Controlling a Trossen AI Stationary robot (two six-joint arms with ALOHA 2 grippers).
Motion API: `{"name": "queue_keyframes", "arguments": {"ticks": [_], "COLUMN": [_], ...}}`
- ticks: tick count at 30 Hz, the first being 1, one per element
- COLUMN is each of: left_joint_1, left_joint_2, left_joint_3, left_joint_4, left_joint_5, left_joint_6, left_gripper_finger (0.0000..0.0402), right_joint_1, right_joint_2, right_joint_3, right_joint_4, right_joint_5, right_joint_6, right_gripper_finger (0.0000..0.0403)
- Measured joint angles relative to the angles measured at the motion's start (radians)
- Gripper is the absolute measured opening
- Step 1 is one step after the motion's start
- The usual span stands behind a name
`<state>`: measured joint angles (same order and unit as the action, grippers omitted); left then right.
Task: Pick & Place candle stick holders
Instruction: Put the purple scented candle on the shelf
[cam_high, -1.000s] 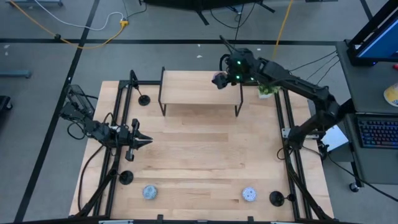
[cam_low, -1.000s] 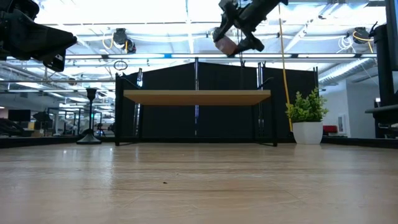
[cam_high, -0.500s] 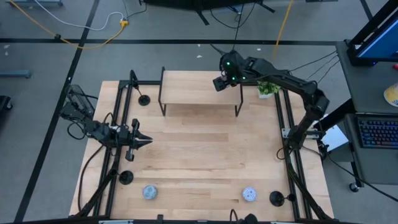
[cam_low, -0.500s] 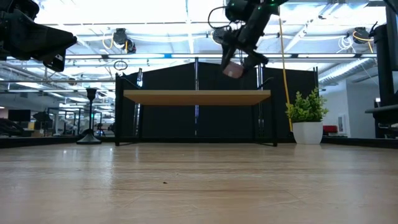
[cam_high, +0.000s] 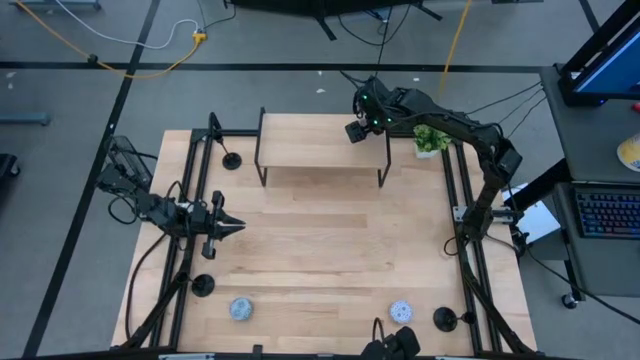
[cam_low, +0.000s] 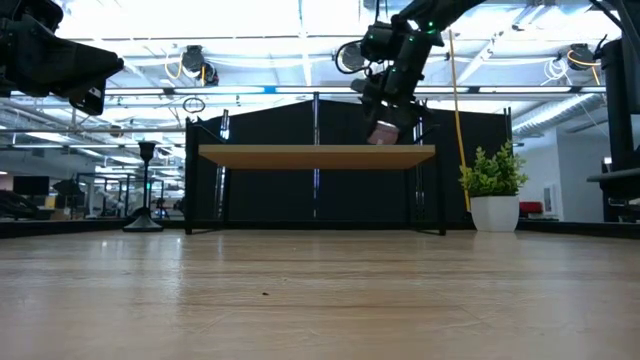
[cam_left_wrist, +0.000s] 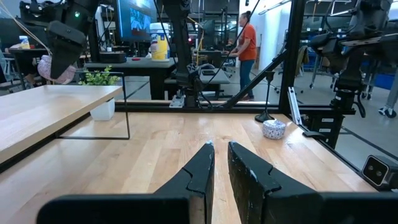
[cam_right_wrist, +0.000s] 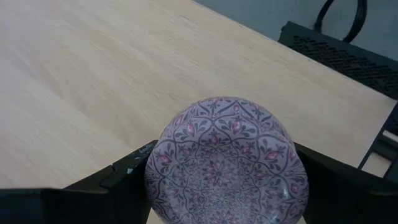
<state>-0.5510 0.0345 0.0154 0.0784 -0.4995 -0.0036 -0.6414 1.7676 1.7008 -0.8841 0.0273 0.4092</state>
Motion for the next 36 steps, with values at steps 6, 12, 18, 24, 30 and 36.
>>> {"name": "queue_keyframes", "arguments": {"ticks": [6, 12, 18, 24, 30, 36], "left_joint_1": [0.0, 0.0, 0.0, 0.0, 0.0, 0.0], "left_joint_2": [0.0, 0.0, 0.0, 0.0, 0.0, 0.0], "left_joint_3": [0.0, 0.0, 0.0, 0.0, 0.0, 0.0], "left_joint_4": [0.0, 0.0, 0.0, 0.0, 0.0, 0.0], "left_joint_5": [0.0, 0.0, 0.0, 0.0, 0.0, 0.0], "left_joint_6": [0.0, -0.001, -0.001, -0.001, -0.001, -0.001], "left_gripper_finger": [0.0051, 0.0051, 0.0051, 0.0051, 0.0051, 0.0051], "right_joint_1": [-0.001, 0.0, 0.0, 0.004, -0.008, -0.008], "right_joint_2": [0.0, 0.0, 0.0, 0.0, 0.0, 0.0], "right_joint_3": [0.0, 0.0, 0.0, 0.0, 0.0, -0.001], "right_joint_4": [0.001, 0.004, 0.004, 0.004, -0.013, -0.013], "right_joint_5": [-0.001, 0.001, -0.001, 0.003, 0.007, 0.006], "right_joint_6": [-0.039, -0.04, -0.056, -0.057, -0.059, -0.063], "right_gripper_finger": [0.0302, 0.0306, 0.0307, 0.0308, 0.0308, 0.0308]}}
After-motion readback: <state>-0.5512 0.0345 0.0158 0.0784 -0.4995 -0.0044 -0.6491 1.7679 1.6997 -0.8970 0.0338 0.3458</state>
